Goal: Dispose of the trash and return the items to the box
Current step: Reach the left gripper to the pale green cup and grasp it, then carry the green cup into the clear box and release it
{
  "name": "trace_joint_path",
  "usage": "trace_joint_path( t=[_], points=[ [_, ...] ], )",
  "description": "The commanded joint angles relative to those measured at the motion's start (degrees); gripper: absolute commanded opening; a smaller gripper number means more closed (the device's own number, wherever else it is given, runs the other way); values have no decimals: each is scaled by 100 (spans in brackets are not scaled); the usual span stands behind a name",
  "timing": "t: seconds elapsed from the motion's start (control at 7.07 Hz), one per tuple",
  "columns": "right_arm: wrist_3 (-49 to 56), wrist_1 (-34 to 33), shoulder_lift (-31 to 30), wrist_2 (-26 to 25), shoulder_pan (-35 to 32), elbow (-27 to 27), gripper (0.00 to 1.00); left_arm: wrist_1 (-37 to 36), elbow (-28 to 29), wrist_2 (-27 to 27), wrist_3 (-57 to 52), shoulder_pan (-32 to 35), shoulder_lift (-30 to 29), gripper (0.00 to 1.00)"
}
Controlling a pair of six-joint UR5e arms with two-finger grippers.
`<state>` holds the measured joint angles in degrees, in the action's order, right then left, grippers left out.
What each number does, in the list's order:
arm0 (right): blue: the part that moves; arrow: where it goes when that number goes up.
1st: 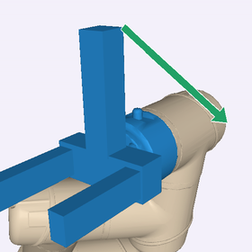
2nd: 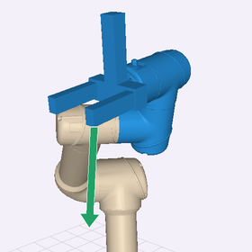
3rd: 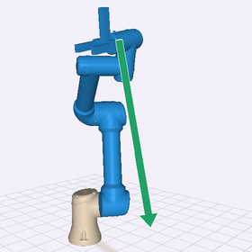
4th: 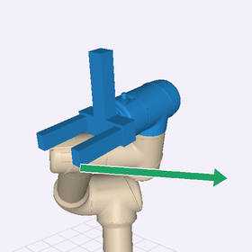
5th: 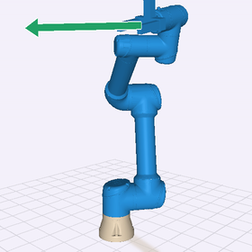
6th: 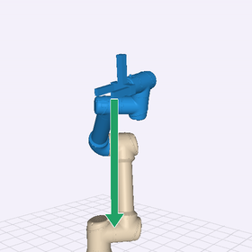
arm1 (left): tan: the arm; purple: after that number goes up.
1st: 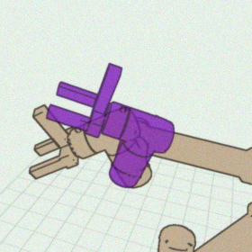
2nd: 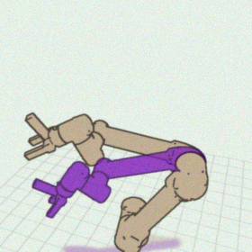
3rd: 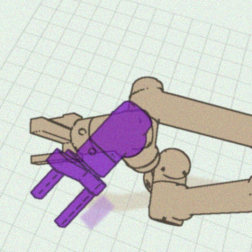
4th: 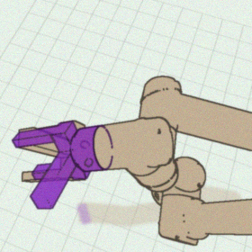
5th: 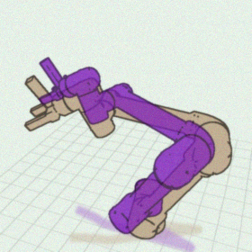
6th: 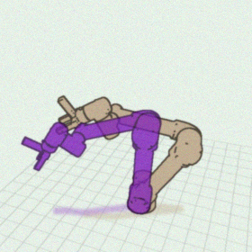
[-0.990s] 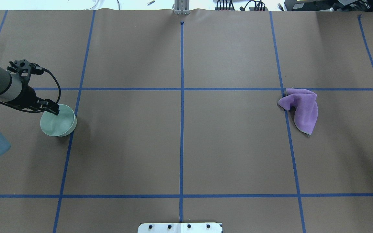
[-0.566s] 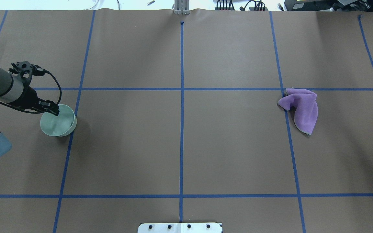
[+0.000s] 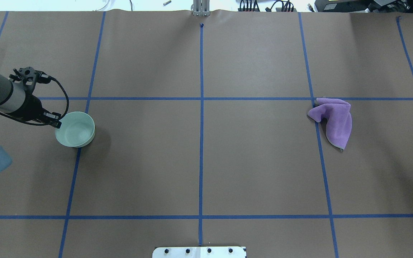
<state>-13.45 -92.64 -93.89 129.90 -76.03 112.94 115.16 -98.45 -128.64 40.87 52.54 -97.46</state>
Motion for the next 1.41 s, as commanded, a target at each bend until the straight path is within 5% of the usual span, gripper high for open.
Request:
trace_joint_path(
  t=[0.0,0.28,0.57,0.99,1.27],
  points=[
    [0,0,3,0,0,0,100,-20,-157,-729,-79,971,69,0],
    [0,0,3,0,0,0,100,-655,-35,-1136,-1319,2114,122,0],
    [0,0,20,-9,0,0,100,-2429,288,-1076,-3471,3108,-253,0],
    [9,0,47,-26,0,0,100,-2315,3172,-1128,-5978,4280,-1359,0],
    [0,0,81,-35,26,-9,100,-1073,4512,-1119,-6144,4352,-1530,0]
  ],
)
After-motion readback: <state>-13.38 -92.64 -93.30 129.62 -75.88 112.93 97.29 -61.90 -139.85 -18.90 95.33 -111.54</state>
